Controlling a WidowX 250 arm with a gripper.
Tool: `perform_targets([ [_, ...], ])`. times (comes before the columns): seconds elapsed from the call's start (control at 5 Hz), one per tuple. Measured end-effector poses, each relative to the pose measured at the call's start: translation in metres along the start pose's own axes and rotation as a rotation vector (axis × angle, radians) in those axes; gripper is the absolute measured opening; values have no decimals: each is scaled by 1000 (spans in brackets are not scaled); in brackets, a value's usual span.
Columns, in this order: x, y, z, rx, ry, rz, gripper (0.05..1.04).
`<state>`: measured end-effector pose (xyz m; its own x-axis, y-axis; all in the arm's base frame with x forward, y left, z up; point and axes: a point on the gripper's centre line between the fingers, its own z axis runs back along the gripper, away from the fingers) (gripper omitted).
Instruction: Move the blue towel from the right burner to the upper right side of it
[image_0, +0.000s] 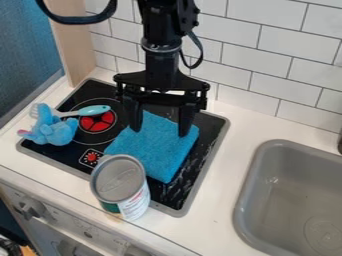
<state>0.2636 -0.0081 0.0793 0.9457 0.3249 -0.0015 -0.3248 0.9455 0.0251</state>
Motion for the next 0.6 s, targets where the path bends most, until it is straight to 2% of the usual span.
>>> perform_targets([
  [0.2,-3,1,-7,5,35,-4,999],
  [0.4,-1,23,-7,-34,77,46,999],
  [0.6,2,24,-4,-53,73,55,999],
])
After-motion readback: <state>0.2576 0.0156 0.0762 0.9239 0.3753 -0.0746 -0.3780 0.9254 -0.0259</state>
